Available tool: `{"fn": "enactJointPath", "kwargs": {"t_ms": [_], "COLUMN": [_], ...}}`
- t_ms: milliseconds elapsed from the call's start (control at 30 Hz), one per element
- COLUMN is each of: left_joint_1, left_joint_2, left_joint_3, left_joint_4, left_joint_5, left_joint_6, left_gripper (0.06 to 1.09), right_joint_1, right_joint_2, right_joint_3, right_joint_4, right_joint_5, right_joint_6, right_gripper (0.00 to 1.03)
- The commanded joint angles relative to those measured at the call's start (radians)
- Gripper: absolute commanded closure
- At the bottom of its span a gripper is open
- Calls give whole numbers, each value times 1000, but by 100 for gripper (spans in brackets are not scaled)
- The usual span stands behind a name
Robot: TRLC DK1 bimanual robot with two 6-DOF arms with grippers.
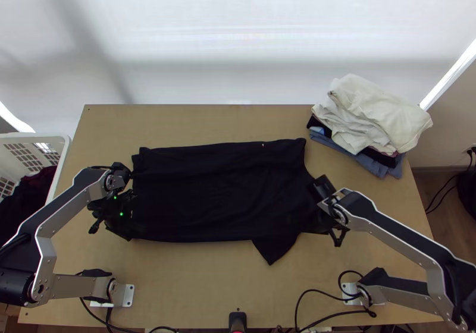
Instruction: Fold the t-shirt
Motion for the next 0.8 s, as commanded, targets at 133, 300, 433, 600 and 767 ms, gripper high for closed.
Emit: {"fn": "enactJointPath", "kwargs": {"t_ms": [133, 300, 433, 600, 767], "left_joint_1": [31, 83, 127, 133, 135], "left_joint_2": [-27, -21, 14, 51, 83], "left_joint_3": [59, 138, 174, 260, 354], "left_joint_4": [-32, -20, 26, 60, 66], "left_joint_5": [5, 63, 64, 72, 80], "left_joint_6": [15, -11, -40, -114, -164], "left_gripper": [104, 104, 104, 104, 104], "right_joint_1": [2, -70, -148, -148, -148], "right_joint_2": [-27, -127, -139, -139, -95], "right_joint_3": [-34, -32, -27, 71, 198], "right_joint_4": [36, -13, -42, -56, -65], "right_joint_5": [-4, -2, -2, -4, -4], "right_joint_6": [7, -39, -85, -79, -77], "right_gripper": [100, 100, 100, 100, 100]}}
